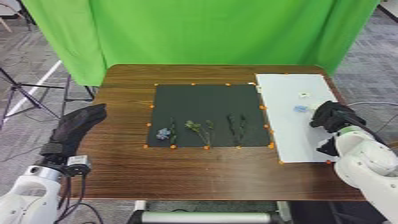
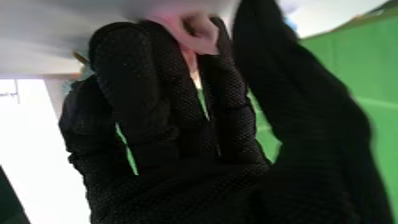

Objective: Arrange flowers

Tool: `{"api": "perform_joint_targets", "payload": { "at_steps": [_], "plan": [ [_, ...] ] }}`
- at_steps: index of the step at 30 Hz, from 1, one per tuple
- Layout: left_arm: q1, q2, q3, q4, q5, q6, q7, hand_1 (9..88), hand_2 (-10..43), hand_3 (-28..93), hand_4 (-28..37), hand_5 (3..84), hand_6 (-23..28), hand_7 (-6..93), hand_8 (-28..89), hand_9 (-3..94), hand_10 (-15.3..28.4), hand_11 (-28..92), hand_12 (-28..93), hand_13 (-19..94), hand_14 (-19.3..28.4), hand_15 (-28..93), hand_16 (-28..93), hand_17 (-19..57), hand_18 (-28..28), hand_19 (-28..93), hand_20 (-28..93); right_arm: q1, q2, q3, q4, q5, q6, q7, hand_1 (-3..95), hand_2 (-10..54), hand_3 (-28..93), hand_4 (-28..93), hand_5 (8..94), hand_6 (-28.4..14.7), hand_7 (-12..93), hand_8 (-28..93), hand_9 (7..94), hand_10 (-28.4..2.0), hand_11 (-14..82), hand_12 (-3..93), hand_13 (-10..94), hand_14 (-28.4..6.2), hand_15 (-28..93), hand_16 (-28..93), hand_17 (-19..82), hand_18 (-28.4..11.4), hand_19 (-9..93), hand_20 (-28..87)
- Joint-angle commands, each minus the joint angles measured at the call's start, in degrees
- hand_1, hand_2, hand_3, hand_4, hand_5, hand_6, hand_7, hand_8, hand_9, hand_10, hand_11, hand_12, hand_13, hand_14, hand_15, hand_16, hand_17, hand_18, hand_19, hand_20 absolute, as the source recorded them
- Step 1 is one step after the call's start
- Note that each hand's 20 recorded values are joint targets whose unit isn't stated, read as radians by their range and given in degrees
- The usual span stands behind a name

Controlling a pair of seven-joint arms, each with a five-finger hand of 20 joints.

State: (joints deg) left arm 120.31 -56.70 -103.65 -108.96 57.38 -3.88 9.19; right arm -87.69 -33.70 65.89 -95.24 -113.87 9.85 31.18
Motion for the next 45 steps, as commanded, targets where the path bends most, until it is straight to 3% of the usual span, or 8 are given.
{"api": "perform_joint_targets", "payload": {
  "at_steps": [1, 18, 23, 26, 33, 36, 41, 45],
  "plan": [
    [1.0, -0.56, -0.25, -0.62, -0.09, -0.38, -0.41, 27.6, -7.8, 60, -19.5, 42.5, 4.5, 14.7, -6, 39.1, 14.2, 15, 12, 30, 16.5, 12, 1, 1.6, 10.1, 5, 12, -0.5, 0.4, -4.7, 2.8, -2.4, 8.8, 0.9, 66.2, -9.4, 51, -16, 76.9, -1.5, 19, 11, 81.9, -12.0, 6.0, 38.7, 74, -10.3, 52, 38, 37, -21.5, 72, 63],
    [0.9, 0.39, -0.74, -0.83, -0.14, -0.57, -1.0, 27.7, -7.7, 60, -19.5, 42.6, 5.1, 14.4, -6, 39.1, 14.2, 15, 12, 31, 16.5, 12, 1, 1.9, 9.9, 5, 12, -2.2, 7.3, 4.3, -14.4, -2.2, 11.0, -2.1, 66.7, -9.5, 54, -16, 79.3, -1.8, 21, 12, 84.3, -11.8, 7.3, 41.6, 75, -9.7, 52, 42, 37, -22.4, 69, 65],
    [1.0, 1.11, -1.42, -0.42, -0.39, 0.16, -1.09, 27.6, -7.7, 60, -19.6, 42.6, 5.2, 14.4, -6, 39.1, 14.2, 15, 12, 31, 16.5, 12, 1, 2.0, 9.8, 5, 12, 6.4, 6.6, -2.9, -16.8, 1.5, 8.8, -4.8, 66.6, -9.5, 54, -17, 79.2, -1.8, 21, 12, 84.3, -11.5, 7.3, 41.8, 75, -9.4, 52, 43, 37, -22.7, 69, 65],
    [0.6, 1.88, -1.81, 0.28, -0.69, 0.99, -1.07, 27.8, -7.7, 60, -19.6, 42.6, 5.2, 14.4, -6, 39.1, 14.2, 15, 12, 30, 16.5, 12, 1, 2.0, 9.8, 5, 12, 17.2, 4.7, -13.4, -15.8, 5.1, 7.1, -6.2, 66.5, -9.5, 54, -16, 79.2, -1.8, 21, 12, 84.3, -11.4, 7.3, 41.8, 75, -9.1, 52, 44, 37, -22.7, 69, 65],
    [-1.5, 3.27, -1.29, 1.81, -4.7, 4.01, 0.4, 27.8, -7.7, 60, -19.6, 42.7, 5.3, 14.4, -6, 39.1, 14.2, 15, 12, 31, 16.4, 12, 0, 2.6, 9.2, 5, 12, 38.5, -6.7, -34.9, -10.0, 11.8, 2.5, -9.4, 66.1, -9.5, 54, -16, 79.2, -1.7, 21, 12, 84.2, -11.3, 7.3, 41.8, 75, -9.0, 52, 44, 37, -22.6, 69, 65],
    [-2.5, 3.37, -0.63, 2.22, -5.61, 4.28, 0.67, 28.0, -7.7, 60, -19.7, 42.5, 5.5, 14.1, -6, 39.4, 14.6, 15, 12, 31, 16.3, 11, 0, 3.1, 8.6, 5, 12, 43.5, -12.9, -40.5, -6.5, 11.5, 1.5, -10.1, 66.0, -9.5, 54, -16, 79.2, -1.8, 21, 12, 84.3, -11.3, 7.3, 41.7, 75, -9.0, 52, 45, 38, -22.5, 69, 65],
    [-4.0, 3.84, 0.54, 2.63, -5.2, 3.27, 0.23, 27.6, -7.0, 60, -19.9, 42.5, 5.8, 13.4, -6, 39.5, 14.7, 15, 11, 31, 16.3, 11, 0, 3.2, 8.5, 5, 12, 49.7, -20.6, -47.9, -1.5, 11.3, -0.2, -10.6, 65.9, -9.5, 54, -16, 79.2, -1.7, 21, 12, 84.3, -11.2, 7.3, 41.7, 75, -9.0, 52, 45, 38, -22.4, 69, 65],
    [-3.4, 4.0, 0.37, 2.07, -5.24, 3.77, 0.33, 27.3, -7.0, 60, -19.7, 42.6, 5.9, 13.1, -6, 39.5, 14.6, 15, 11, 31, 16.4, 12, 0, 3.2, 8.4, 5, 12, 52.3, -25.8, -51.0, 2.3, 11.8, -4.2, -12.0, 65.8, -9.5, 54, -16, 79.2, -1.7, 21, 12, 84.3, -11.4, 7.3, 41.8, 75, -9.0, 52, 44, 37, -22.4, 69, 65]
  ]
}}
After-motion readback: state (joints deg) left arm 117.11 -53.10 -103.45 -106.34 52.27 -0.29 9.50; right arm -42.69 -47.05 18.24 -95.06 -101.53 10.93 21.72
